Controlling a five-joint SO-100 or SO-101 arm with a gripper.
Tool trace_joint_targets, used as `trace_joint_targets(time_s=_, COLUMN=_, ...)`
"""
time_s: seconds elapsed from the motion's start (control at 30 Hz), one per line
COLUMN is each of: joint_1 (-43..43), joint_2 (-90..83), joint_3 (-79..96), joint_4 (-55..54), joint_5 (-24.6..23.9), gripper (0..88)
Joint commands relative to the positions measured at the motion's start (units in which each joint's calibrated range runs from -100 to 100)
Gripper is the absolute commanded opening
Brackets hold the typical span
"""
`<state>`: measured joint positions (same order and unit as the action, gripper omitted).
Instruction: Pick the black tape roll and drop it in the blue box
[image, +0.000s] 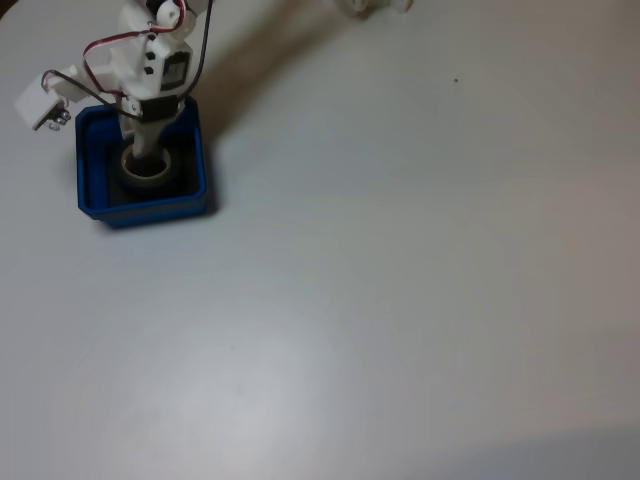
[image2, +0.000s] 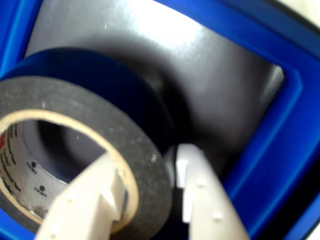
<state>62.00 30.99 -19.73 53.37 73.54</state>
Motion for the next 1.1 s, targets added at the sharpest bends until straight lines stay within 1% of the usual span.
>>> trace_joint_targets(time_s=0.0, joint_1=0.19, joint_2=-0.97, joint_3=-4.44, joint_4=-1.72, joint_5=0.35, gripper=1.4)
trace_joint_targets(time_s=0.83, joint_1=-0.3, joint_2=1.37, joint_3=-4.35, joint_4=-1.72, joint_5=0.44, gripper=1.5)
trace_joint_targets(time_s=1.07, joint_1=-0.4, joint_2=1.37, joint_3=-4.35, joint_4=-1.72, joint_5=3.86, gripper=1.8)
